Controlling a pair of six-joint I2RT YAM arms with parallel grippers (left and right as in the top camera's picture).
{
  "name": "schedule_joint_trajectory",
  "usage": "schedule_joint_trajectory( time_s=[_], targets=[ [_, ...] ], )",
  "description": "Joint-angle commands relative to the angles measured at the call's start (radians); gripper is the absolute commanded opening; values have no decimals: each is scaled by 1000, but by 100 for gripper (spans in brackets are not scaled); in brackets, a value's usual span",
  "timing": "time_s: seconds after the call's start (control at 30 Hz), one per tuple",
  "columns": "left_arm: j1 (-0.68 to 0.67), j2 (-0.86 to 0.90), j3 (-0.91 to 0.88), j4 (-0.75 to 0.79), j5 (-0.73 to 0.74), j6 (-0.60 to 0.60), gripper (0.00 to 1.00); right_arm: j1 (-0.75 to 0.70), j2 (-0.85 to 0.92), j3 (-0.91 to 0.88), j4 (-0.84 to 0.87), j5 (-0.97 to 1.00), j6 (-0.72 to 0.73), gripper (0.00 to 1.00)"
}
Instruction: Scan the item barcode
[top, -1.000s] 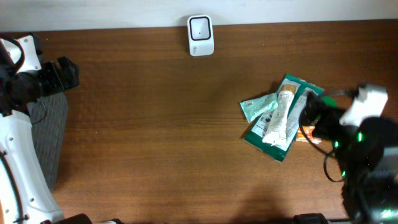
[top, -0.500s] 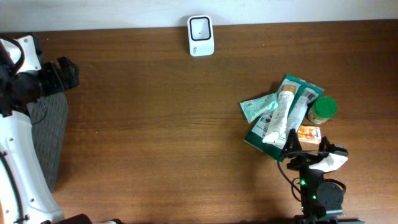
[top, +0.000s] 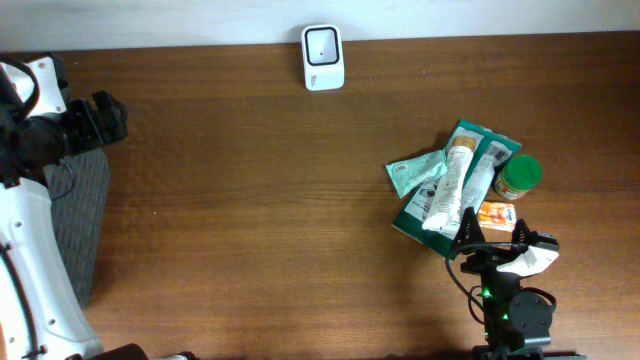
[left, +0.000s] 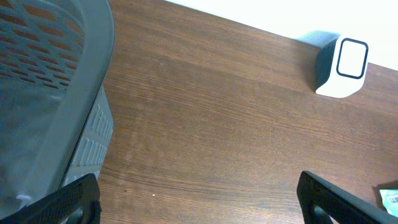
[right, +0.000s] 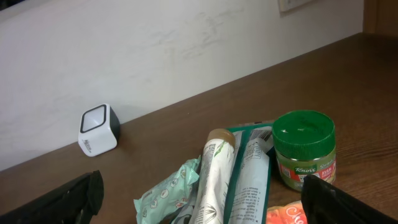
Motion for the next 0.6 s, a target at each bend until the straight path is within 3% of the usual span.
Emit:
schedule_joint_trajectory(
  time_s=[0.0, 0.13, 0.2, 0.27, 0.43, 0.5, 0.57],
  targets=[
    [2, -8, 10, 2, 11, 15, 99, -4, -6, -7, -6, -9, 5, 99],
    [1, -56, 4, -2, 11, 15, 99, -4, -6, -7, -6, -9, 5, 99],
    [-18, -159, -55, 108, 11, 15, 99, -4, -6, -7, -6, -9, 5, 98],
    [-98, -336, -254, 348, -8, 19, 99, -4, -6, -7, -6, -9, 5, 98],
    [-166, -797, -946, 1017, -8, 19, 99, -4, -6, -7, -6, -9, 5, 98],
    [-167, -982, -1220, 1161, -24, 19, 99, -4, -6, -7, -6, -9, 5, 98],
    [-177, -1145, -1440, 1190, -110, 19, 99, -4, -6, -7, -6, -9, 5, 98]
  ],
)
